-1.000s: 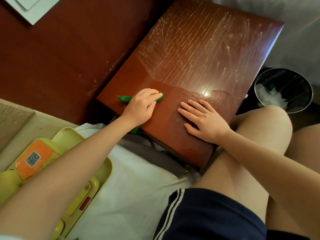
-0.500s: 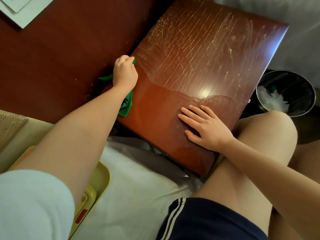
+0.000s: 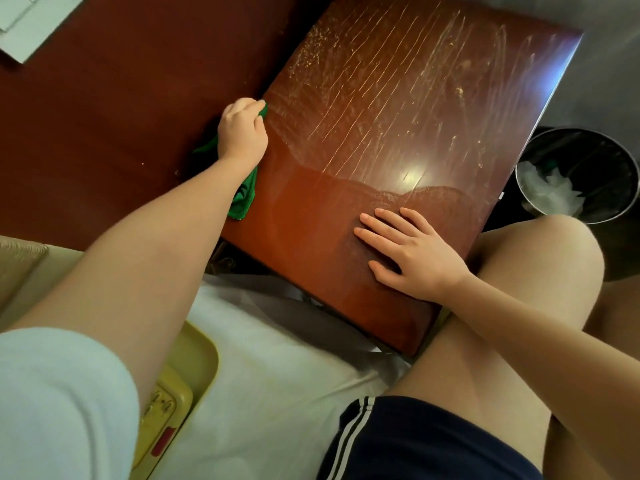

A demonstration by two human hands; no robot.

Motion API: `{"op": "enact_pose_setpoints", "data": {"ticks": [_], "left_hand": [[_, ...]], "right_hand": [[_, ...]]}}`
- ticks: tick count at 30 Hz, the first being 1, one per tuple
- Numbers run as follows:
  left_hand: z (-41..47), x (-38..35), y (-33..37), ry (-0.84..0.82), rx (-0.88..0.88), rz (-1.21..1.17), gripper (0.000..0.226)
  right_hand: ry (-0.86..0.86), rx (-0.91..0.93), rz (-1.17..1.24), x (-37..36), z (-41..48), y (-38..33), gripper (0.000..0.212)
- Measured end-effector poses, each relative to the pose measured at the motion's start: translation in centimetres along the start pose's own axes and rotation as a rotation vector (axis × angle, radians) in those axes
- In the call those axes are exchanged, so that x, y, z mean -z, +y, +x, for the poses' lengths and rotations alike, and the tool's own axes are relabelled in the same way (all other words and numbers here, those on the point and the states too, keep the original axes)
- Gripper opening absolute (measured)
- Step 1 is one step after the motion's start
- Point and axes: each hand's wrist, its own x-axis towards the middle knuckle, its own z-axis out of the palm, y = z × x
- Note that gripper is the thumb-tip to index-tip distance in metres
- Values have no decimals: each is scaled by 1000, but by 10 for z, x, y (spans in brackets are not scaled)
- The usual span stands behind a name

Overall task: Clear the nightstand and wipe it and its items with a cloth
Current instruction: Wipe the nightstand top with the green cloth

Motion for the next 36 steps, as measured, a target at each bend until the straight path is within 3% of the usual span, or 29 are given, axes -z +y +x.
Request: {"op": "enact_pose_setpoints", "data": {"ticks": [13, 18, 21, 24, 36], "left_hand": [[-82, 2, 20, -51, -356, -73, 35], [-131, 5, 25, -202, -600, -174, 34], [-137, 5, 23, -227, -639, -195, 33], [-130, 4, 23, -188, -589, -164, 33], [-34, 2, 2, -25, -32, -165, 38]], "right_hand": [[-27, -31, 5, 3, -1, -3, 53], [-28, -22, 1, 3, -1, -4, 53], [-46, -31, 1, 3, -1, -4, 53], [-46, -35, 6, 4, 0, -4, 53], [-23, -22, 7, 1, 0, -1, 52]]}}
